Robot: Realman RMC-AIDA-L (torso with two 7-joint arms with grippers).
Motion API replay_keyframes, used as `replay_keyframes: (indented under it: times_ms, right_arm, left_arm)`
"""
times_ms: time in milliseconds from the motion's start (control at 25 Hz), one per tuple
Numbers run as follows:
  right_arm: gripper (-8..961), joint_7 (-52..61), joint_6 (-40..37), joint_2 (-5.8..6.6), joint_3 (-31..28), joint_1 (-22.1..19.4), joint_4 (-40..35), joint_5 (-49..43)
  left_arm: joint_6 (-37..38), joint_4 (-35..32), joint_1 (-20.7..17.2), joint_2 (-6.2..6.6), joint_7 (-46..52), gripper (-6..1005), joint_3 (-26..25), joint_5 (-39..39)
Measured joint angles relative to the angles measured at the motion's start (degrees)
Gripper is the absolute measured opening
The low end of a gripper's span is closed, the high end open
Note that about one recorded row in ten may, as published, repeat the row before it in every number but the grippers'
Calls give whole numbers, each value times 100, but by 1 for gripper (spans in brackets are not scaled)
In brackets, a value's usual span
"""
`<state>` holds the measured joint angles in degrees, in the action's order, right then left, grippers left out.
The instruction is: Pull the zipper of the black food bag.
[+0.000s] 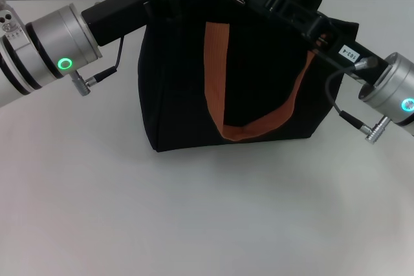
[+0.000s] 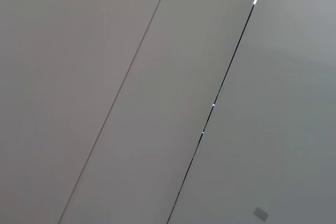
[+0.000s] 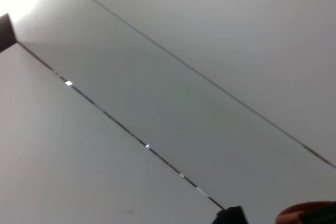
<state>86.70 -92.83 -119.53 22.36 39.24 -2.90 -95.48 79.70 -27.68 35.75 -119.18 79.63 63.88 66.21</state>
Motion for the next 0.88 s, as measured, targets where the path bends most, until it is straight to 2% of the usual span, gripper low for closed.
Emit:
replay_keyframes:
  times_ms: [360, 880]
  right_arm:
    - [493, 170, 252, 13, 20, -64, 0, 29]
    - [494, 409, 583, 4, 66, 247, -132, -2]
  left_arm:
    - [0, 0, 3, 0, 0, 51, -22, -2]
    - [0, 0, 89, 0, -70, 51, 8, -3]
